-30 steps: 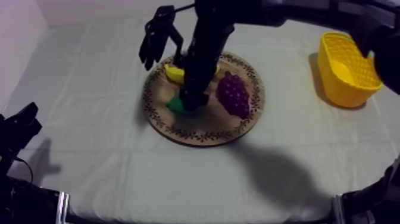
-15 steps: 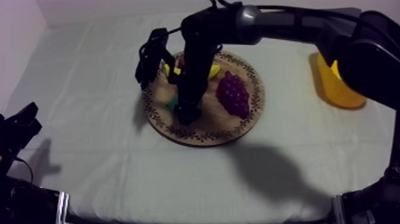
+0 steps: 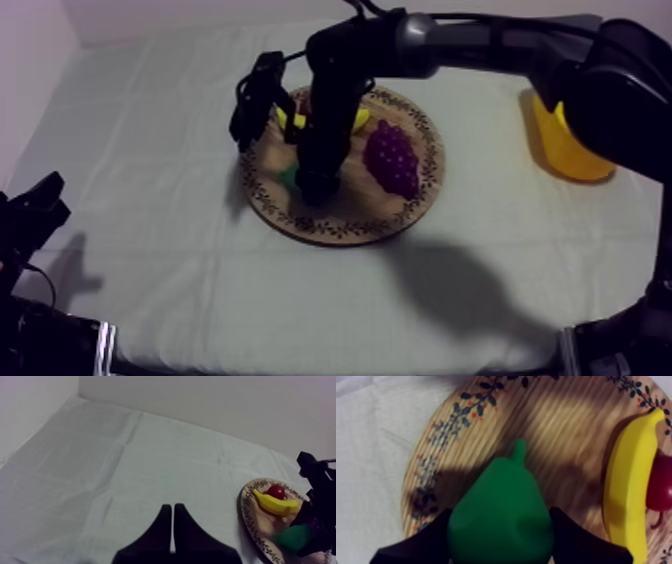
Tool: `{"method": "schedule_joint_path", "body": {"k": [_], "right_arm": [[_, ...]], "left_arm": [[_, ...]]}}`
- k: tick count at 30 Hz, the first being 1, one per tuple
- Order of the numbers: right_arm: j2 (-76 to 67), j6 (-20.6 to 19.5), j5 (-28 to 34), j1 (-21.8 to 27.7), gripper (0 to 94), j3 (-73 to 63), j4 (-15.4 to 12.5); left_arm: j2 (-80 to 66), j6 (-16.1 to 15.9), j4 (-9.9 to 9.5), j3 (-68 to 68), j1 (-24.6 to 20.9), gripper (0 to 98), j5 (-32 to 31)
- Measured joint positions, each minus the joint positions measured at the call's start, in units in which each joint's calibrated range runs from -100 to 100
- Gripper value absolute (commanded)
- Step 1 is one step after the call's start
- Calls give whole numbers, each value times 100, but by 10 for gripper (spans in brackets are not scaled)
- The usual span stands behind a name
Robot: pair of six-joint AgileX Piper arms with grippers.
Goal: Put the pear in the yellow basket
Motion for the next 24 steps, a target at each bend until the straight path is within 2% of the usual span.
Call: {"method": "schedule_joint_path", "body": {"k": [6,12,16,24], "right_arm": [[-873,32,31,22,392,742,-41],[-2195,-79,196,247,458,1585,-138],[-3069,-189,502,534,485,1921,-194],[-4569,-208,1012,1326,481,2127,-183]], "left_arm": [[0,0,0,0,0,1,0],[0,0,0,0,0,1,0],[0,0,0,0,0,1,0],[0,0,0,0,0,1,0]]}}
